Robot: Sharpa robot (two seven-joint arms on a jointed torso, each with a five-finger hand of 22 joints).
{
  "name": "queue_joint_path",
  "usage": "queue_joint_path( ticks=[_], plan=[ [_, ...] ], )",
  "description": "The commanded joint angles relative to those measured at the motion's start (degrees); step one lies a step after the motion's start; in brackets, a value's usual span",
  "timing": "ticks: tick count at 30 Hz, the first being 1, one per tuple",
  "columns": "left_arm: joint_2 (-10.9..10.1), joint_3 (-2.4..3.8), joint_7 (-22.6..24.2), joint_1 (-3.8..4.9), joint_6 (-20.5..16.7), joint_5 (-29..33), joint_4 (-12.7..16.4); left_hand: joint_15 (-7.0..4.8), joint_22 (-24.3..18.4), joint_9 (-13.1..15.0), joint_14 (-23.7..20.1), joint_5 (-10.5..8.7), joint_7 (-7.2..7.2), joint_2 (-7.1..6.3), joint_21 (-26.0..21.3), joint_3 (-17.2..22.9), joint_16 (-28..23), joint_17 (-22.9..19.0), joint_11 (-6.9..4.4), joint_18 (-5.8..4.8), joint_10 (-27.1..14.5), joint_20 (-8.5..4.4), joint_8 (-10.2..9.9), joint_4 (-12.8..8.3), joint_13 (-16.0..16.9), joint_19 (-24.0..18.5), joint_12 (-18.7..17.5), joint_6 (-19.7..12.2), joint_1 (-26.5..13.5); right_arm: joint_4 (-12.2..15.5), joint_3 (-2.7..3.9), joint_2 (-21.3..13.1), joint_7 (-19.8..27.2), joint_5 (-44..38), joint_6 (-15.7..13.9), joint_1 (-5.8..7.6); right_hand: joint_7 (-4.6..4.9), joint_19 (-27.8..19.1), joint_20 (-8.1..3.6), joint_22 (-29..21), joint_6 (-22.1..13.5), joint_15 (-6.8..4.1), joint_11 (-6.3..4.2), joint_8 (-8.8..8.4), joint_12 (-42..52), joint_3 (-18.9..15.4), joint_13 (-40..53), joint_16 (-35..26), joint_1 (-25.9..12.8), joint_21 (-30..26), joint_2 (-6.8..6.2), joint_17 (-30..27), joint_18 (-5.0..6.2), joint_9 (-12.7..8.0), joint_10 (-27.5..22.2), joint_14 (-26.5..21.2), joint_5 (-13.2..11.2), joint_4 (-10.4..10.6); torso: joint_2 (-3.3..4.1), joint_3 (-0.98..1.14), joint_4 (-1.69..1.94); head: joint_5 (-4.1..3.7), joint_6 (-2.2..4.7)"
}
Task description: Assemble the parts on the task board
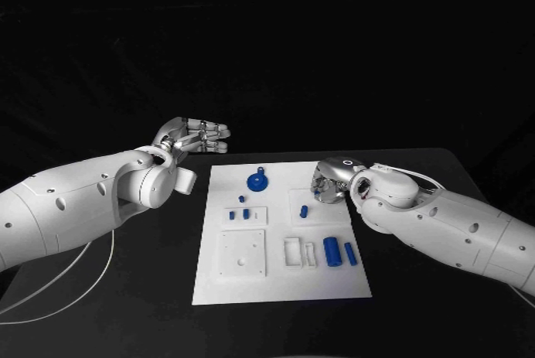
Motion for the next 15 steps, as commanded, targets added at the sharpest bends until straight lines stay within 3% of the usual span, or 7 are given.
queue_joint_path(
  ticks=[1, 15],
  plan=[
    [0.11, 0.07, 0.26, 0.1, 0.52, 0.35, 0.02, -0.07, -0.08, 0.03, 0.45, -0.09, 0.01, 0.52, 0.39, 0.33, -0.11, 0.1, 0.1, -0.52, -0.39, -0.04, -0.06, -0.07, 0.06, 0.31, -0.09, 0.06, 0.06, 0.02, -0.87, 0.41, -0.3, -2.35, 2.96, -0.87, -0.11, 1.42, -0.56, 0.43, 0.64, -0.08, -0.02, 0.24, 0.18, 0.72, 0.02, 0.4, -0.61, 0.33, 0.15, 0.2, 0.83, 0.08, 0.6, 0.52, 0.25, -0.07, 0.0, 0.03, -0.01, 0.08, 0.0],
    [0.24, 0.07, 0.15, 0.09, 0.4, 0.18, -0.73, -0.09, -0.13, 0.02, 0.51, -0.09, -0.02, 0.52, 0.51, 0.42, -0.12, 0.16, 0.1, -0.54, -0.42, -0.08, -0.07, -0.14, 0.06, 0.28, -0.09, 0.15, 0.06, 0.73, -1.11, 0.55, -1.14, -2.65, -0.97, -0.88, -0.38, 1.81, -0.79, 2.0, 1.51, -0.32, -0.25, 0.24, 0.15, 4.33, 0.04, 0.16, -1.48, 0.91, 0.29, 1.08, 0.91, 0.39, 1.57, 1.52, -1.92, -0.36, -0.02, 0.06, 0.01, 0.15, 0.14]
  ],
)
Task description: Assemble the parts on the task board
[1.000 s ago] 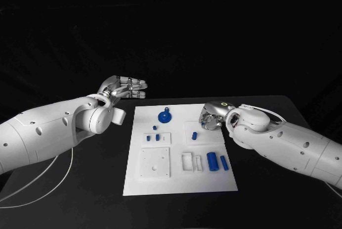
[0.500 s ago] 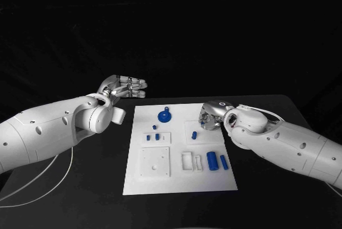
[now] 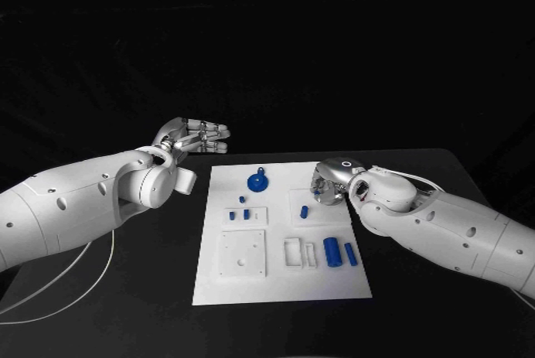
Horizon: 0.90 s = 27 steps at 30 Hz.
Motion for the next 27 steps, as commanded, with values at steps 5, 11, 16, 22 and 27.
queue_joint_path(
  ticks=[5, 11, 16, 22, 27],
  plan=[
    [0.15, 0.06, 0.27, 0.09, 0.3, 0.17, -1.0, -0.09, -0.09, 0.03, 0.56, -0.2, -0.03, 0.59, 0.17, 0.29, -0.12, 0.12, 0.1, -0.57, -0.43, -0.08, -0.06, 0.17, 0.06, 0.25, -0.09, 0.17, -0.16, 1.2, -0.49, -0.05, 0.07, 0.72, -1.24, -0.73, 0.05, 1.87, -0.41, 0.15, 0.39, 0.0, -0.09, 0.28, 0.29, 1.46, -0.07, -0.28, 0.01, 0.24, 0.38, 0.22, 0.76, 0.26, 0.49, 0.62, -2.17, 0.33, -0.03, -0.01, 0.0, 0.02, 0.18],
    [0.21, 0.06, 0.21, 0.1, 0.28, 0.17, -1.38, -0.08, -0.16, 0.03, 0.53, -0.19, -0.03, 0.52, 0.18, 0.22, -0.12, 0.15, 0.11, -0.59, -0.45, -0.06, -0.07, 0.26, 0.07, 0.19, -0.08, 0.15, -0.2, 2.12, -0.08, -0.49, -0.14, 1.22, -2.47, -0.72, 0.02, 1.92, -0.44, 0.21, 0.49, -0.04, -0.12, 0.28, 0.28, 1.62, -0.08, -0.36, 0.08, 0.23, 0.22, 0.32, 0.75, 0.37, 0.57, 0.68, -2.36, 0.46, -0.02, -0.05, -0.01, 0.03, 0.26],
    [0.31, 0.06, 0.08, 0.1, 0.34, 0.17, -1.51, -0.06, -0.22, 0.03, 0.48, -0.22, -0.03, 0.5, 0.19, 0.2, -0.13, 0.17, 0.11, -0.6, -0.48, -0.05, -0.07, 0.31, 0.06, 0.17, -0.08, 0.13, -0.19, 2.74, 0.54, -0.75, -0.29, 1.49, -3.03, -0.64, 0.02, 1.92, -0.45, 0.24, 0.48, -0.04, -0.12, 0.26, 0.27, 1.69, -0.09, -0.4, 0.15, 0.24, 0.15, 0.37, 0.74, 0.4, 0.59, 0.73, -2.45, 0.54, -0.02, -0.07, 0.0, 0.15, 0.48],
    [0.47, 0.06, -0.16, 0.1, 0.43, 0.17, -2.01, -0.04, -0.28, 0.02, 0.43, -0.23, -0.03, 0.49, 0.18, 0.14, -0.13, 0.18, 0.13, -0.61, -0.53, -0.02, -0.08, 0.41, 0.07, 0.13, -0.08, 0.1, -0.23, 3.54, 1.08, -1.18, -0.39, 2.01, -3.08, -0.44, 0.01, 1.93, -0.45, 0.26, 0.51, -0.05, -0.13, 0.28, 0.28, 1.72, -0.09, -0.43, 0.14, 0.24, 0.07, 0.41, 0.74, 0.43, 0.61, 0.74, -2.44, 0.62, -0.03, -0.11, 0.06, 0.4, 0.59],
    [0.58, 0.06, -0.77, 0.1, 0.66, 0.17, -2.64, 0.04, -0.44, 0.02, 0.29, -0.3, 0.05, 0.42, 0.16, -0.09, -0.13, 0.21, 0.21, -0.62, -0.74, 0.06, -0.09, 0.72, 0.07, 0.07, -0.08, -0.16, -0.38, 5.8, 2.5, -1.76, -0.82, 2.62, -2.62, -0.38, 0.0, 1.94, -0.47, 0.33, 0.52, -0.06, -0.13, 0.27, 0.27, 1.79, -0.09, -0.51, 0.19, 0.25, -0.1, 0.5, 0.75, 0.48, 0.63, 0.78, -2.02, 0.83, -0.01, 0.02, -0.04, 0.92, 0.69]
  ],
)
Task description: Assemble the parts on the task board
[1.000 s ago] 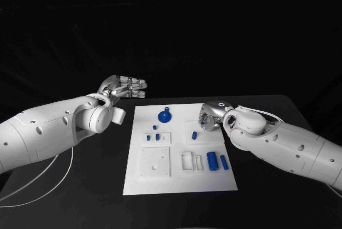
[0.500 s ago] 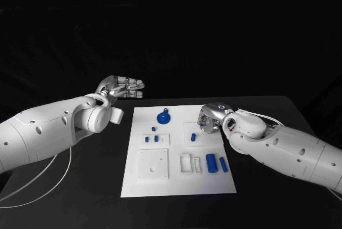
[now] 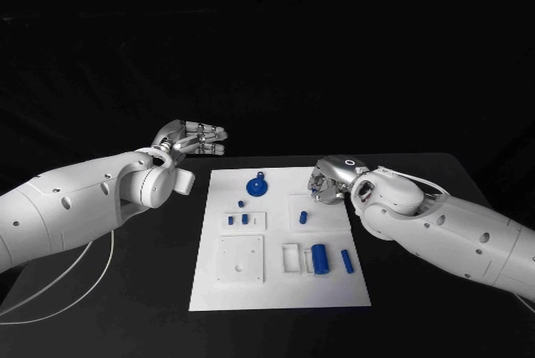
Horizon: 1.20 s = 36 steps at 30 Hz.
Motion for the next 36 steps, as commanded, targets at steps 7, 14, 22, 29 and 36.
queue_joint_path(
  ticks=[7, 14, 22, 29, 36],
  plan=[
    [0.27, 0.06, -0.45, 0.1, 0.7, 0.18, -0.55, 0.25, -0.09, 0.02, 0.08, -0.3, 0.05, 0.22, 0.16, 0.0, -0.13, 0.1, 0.0, -0.62, -0.53, 0.06, -0.1, 0.32, 0.07, 0.07, -0.08, -0.16, -0.18, 5.0, 1.58, -0.92, -0.23, 2.6, -0.07, 0.08, -0.12, 1.93, -0.49, 0.11, 0.38, -0.1, 0.07, 0.19, 0.03, 0.2, 0.05, -0.34, 0.2, 0.23, -0.13, 0.12, 0.68, 0.09, 0.42, 0.37, 0.44, 0.34, -0.04, 0.02, -0.05, 0.61, 0.13],
    [0.57, 0.05, -0.31, 0.1, 0.7, 0.18, -0.46, 0.25, -0.37, 0.03, 0.05, -0.27, 0.01, 0.26, 0.16, -0.18, -0.13, 0.17, -0.02, -0.59, -0.48, 0.08, -0.05, 0.56, 0.08, 0.1, -0.05, -0.06, 0.12, 8.03, 1.82, -0.1, 0.44, 4.46, -0.37, -0.01, -0.1, 1.97, -0.48, 0.1, 0.31, -0.08, 0.09, 0.19, 0.02, -0.08, 0.04, -0.43, 0.28, 0.2, 0.0, 0.13, 0.7, 0.1, 0.36, 0.39, 0.6, 0.39, -0.18, -0.04, 0.05, 1.55, 0.24],
    [1.56, 0.02, -0.06, 0.08, 0.61, 0.2, -0.53, 0.25, -0.44, 0.04, 0.04, -0.26, -0.02, 0.35, 0.16, -0.15, -0.13, 0.18, -0.02, -0.6, -0.47, 0.08, -0.05, 0.62, 0.07, 0.09, -0.06, 0.06, 0.17, 11.29, 1.09, 1.83, 1.13, 4.53, -0.8, -1.32, -0.06, 1.95, -0.45, 0.05, 0.22, -0.06, 0.13, 0.19, 0.01, -0.44, 0.04, -0.57, 0.35, 0.12, 0.27, 0.12, 0.71, 0.1, 0.26, 0.38, 0.67, 0.28, -0.62, -0.45, 0.07, 3.82, -0.09],
    [2.92, -0.04, -0.04, 0.05, 0.85, 0.21, -1.39, 0.26, -0.52, 0.03, 0.01, -0.25, -0.03, 0.33, 0.16, -0.18, -0.13, 0.18, -0.03, -0.61, -0.44, 0.08, -0.06, 0.68, 0.07, 0.08, -0.07, 0.14, 0.18, 11.95, -0.53, 4.2, 1.6, 3.02, -1.7, -3.53, -0.07, 1.97, -0.45, 0.04, 0.22, -0.05, 0.14, 0.2, 0.02, -0.48, 0.04, -0.61, 0.39, 0.1, 0.36, 0.11, 0.72, 0.1, 0.24, 0.41, 0.56, 0.14, -1.03, -0.82, 0.25, 4.92, -0.42],
    [4.06, -0.06, -0.03, 0.01, 1.18, 0.21, -2.02, 0.26, -0.64, 0.01, -0.02, -0.22, 0.02, 0.39, 0.18, -0.15, -0.13, 0.18, -0.02, -0.61, -0.48, 0.08, -0.1, 0.77, 0.07, 0.08, -0.07, -0.04, 0.24, 10.96, -1.74, 6.73, 1.91, 1.09, -1.67, -5.72, -0.07, 2.01, -0.45, 0.05, 0.26, -0.06, 0.13, 0.2, 0.03, -0.46, 0.04, -0.59, 0.41, 0.12, 0.43, 0.13, 0.74, 0.1, 0.28, 0.46, 0.43, 0.03, -1.18, -0.93, 0.44, 6.32, -1.14]
  ],
)
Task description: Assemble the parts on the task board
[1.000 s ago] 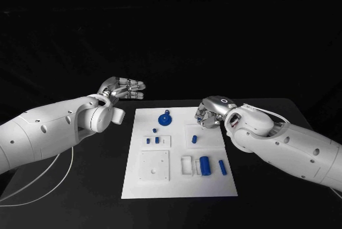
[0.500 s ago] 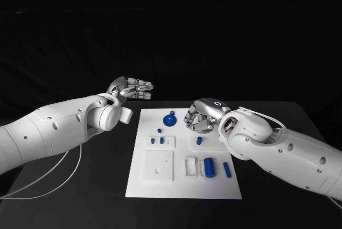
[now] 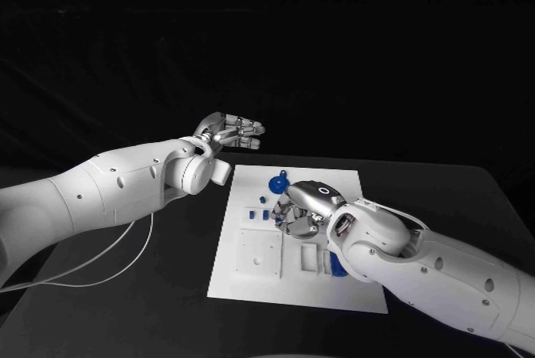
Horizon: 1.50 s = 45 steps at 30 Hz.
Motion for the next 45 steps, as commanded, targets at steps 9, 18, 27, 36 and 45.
queue_joint_path(
  ticks=[9, 18, 27, 36, 45],
  plan=[
    [1.09, 0.02, 0.42, 0.02, 1.56, 0.21, -0.46, 0.26, -0.19, 0.03, -0.05, -0.1, 0.05, 0.46, 0.19, 0.01, -0.13, 0.07, 0.0, -0.61, -0.53, 0.08, -0.07, 0.38, 0.07, 0.07, -0.07, -0.14, 0.32, -2.19, -1.98, 2.67, 0.99, -5.15, -0.41, -2.24, -0.13, 1.98, -0.48, 0.09, 0.39, -0.17, 0.03, 0.26, 0.15, -0.19, 0.05, -0.38, 0.35, 0.16, 0.44, 0.09, 0.7, 0.07, 0.4, 0.41, -0.15, -0.2, -0.1, -0.1, 0.04, 2.62, -1.03],
    [1.19, 0.01, 0.3, 0.01, 1.93, 0.21, -0.47, 0.27, -0.28, 0.02, 0.0, -0.14, 0.07, 0.55, 0.24, 0.01, -0.12, 0.08, 0.0, -0.61, -0.5, 0.08, -0.08, 0.54, 0.07, 0.08, -0.07, -0.18, 0.16, -2.51, -2.63, 3.12, 0.66, -6.55, -0.85, -3.32, -0.14, 1.95, -0.49, 0.28, 0.47, -0.17, 0.04, 0.27, 0.16, 0.04, 0.06, -0.39, 0.25, 0.28, 0.44, 0.11, 0.76, 0.04, 0.44, 0.44, 0.06, -0.48, -0.14, -0.09, -0.05, 3.17, -1.45],
    [1.18, 0.01, 0.36, 0.0, 2.02, 0.19, -0.41, 0.28, -0.4, 0.02, -0.06, -0.16, 0.06, 0.56, 0.24, -0.01, -0.12, 0.09, -0.01, -0.62, -0.49, 0.11, -0.09, 0.67, 0.07, 0.06, -0.06, -0.28, 0.11, -2.73, -3.5, 2.91, 0.16, -7.02, -1.61, -3.48, -0.16, 1.96, -0.5, 0.41, 0.53, -0.19, 0.02, 0.26, 0.16, 0.18, 0.06, -0.34, 0.18, 0.36, 0.41, 0.18, 0.78, 0.03, 0.52, 0.46, 0.15, -0.57, -0.14, -0.11, -0.03, 3.32, -1.94],
    [1.06, 0.01, 0.38, -0.01, 1.98, 0.14, -0.34, 0.28, -0.4, 0.02, -0.06, -0.16, 0.06, 0.56, 0.24, -0.01, -0.12, 0.09, -0.01, -0.62, -0.49, 0.11, -0.09, 0.67, 0.07, 0.06, -0.06, -0.28, 0.11, -3.5, -3.89, 2.98, 0.37, -8.01, -4.85, -3.62, -0.17, 1.95, -0.49, 0.58, 0.62, -0.18, 0.02, 0.26, 0.15, 0.61, 0.05, -0.27, 0.39, 0.44, 0.38, 0.28, 0.85, -0.04, 0.54, 0.46, -1.06, -0.61, -0.15, -0.11, 0.0, 3.7, -2.16],
    [0.87, 0.01, 0.4, -0.02, 1.98, 0.11, -0.34, 0.28, -0.4, 0.02, -0.06, -0.16, 0.06, 0.56, 0.24, -0.01, -0.12, 0.09, -0.01, -0.62, -0.49, 0.11, -0.09, 0.67, 0.07, 0.06, -0.06, -0.28, 0.11, -4.15, -4.57, 2.93, 2.0, -8.91, -8.1, -4.17, -0.2, 2.02, -0.5, 0.66, 0.77, -0.19, 0.0, 0.27, 0.16, 0.8, 0.05, -0.13, 0.75, 0.53, 0.3, 0.42, 0.9, -0.14, 0.63, 0.49, -2.04, -0.54, -0.14, -0.07, 0.0, 4.16, -2.39]
  ],
)
